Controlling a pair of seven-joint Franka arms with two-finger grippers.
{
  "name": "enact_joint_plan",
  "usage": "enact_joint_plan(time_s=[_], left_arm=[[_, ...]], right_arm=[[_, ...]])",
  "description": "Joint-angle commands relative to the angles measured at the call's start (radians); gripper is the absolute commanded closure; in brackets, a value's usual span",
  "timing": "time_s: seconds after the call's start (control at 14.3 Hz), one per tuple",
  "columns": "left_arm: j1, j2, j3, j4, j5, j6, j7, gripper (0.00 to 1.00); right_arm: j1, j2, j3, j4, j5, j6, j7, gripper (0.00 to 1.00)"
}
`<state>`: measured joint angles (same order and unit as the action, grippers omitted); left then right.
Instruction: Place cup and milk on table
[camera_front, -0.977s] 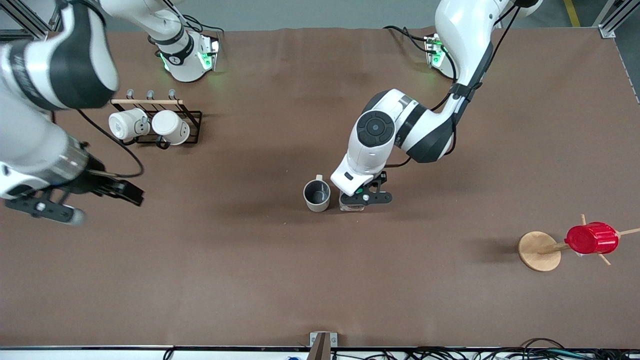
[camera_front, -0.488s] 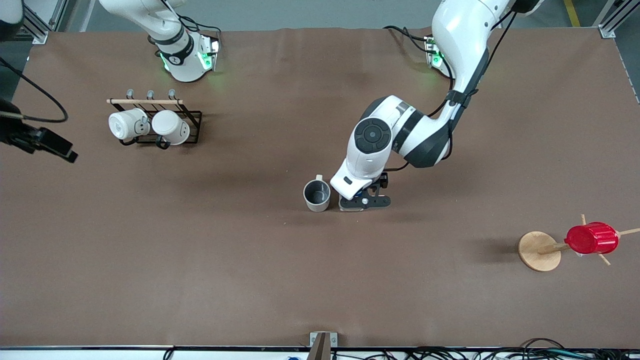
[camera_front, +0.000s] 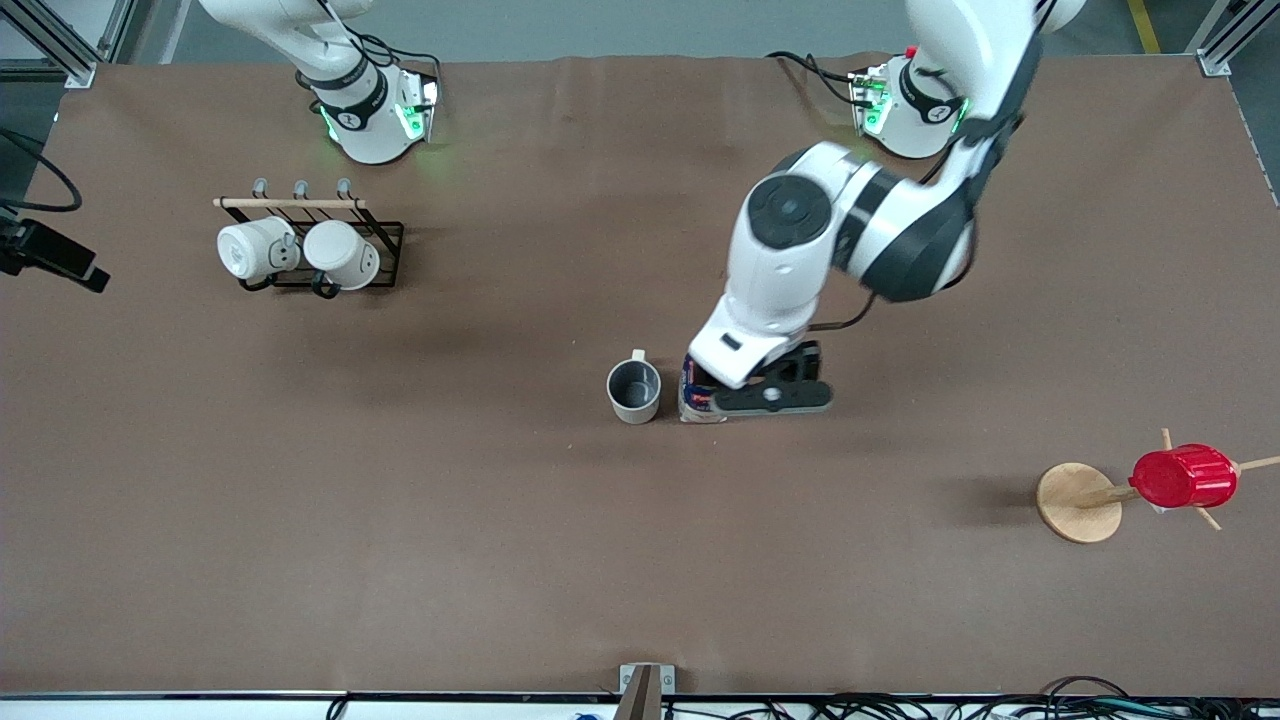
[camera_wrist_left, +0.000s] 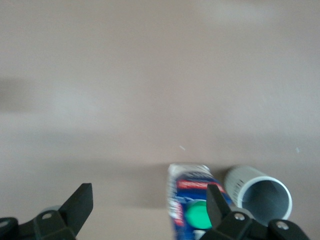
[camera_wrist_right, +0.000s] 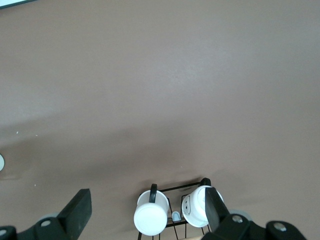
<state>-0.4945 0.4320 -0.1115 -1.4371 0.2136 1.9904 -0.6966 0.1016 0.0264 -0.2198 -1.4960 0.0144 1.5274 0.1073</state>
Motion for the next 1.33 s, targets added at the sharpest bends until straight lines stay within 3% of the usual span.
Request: enact_joint_plan(time_s=[0.0, 0.21, 0.7, 0.77, 0.91, 1.12, 1.26], left_arm=[[0.098, -0.143, -0.005, -0.029, 0.02, -0.079, 0.084, 0.0], [0.203, -0.258, -0.005, -0.036, 0.009, -0.185, 0.208, 0.0], [0.436, -0.416, -0.004, -0.051, -0.193, -0.413, 0.489, 0.0], [0.444, -0.439, 0.009, -0.078, -0.223, -0.415, 0.524, 0.0], [0.438, -0.511, 0.049, -0.162, -0.232, -0.415, 0.563, 0.0], [0.442, -0.625, 0.053, -0.291, -0.232, -0.417, 0.575, 0.0], [0.447, -0.628, 0.052, -0.283, -0.227, -0.445, 0.578, 0.0]], right_arm=[[-0.046, -0.005, 0.019, 0.025, -0.008, -0.009, -0.064, 0.0], [-0.072, -0.002, 0.019, 0.046, -0.005, -0.01, -0.089, 0.0], [-0.066, -0.003, 0.034, 0.043, -0.014, -0.05, -0.08, 0.0], [-0.092, -0.003, 0.057, 0.042, -0.014, -0.05, -0.078, 0.0], [-0.187, -0.005, 0.161, 0.036, -0.016, -0.05, -0.078, 0.0], [-0.201, -0.006, 0.177, 0.033, -0.016, -0.052, -0.08, 0.0], [-0.198, -0.006, 0.177, 0.033, -0.016, -0.05, -0.08, 0.0]])
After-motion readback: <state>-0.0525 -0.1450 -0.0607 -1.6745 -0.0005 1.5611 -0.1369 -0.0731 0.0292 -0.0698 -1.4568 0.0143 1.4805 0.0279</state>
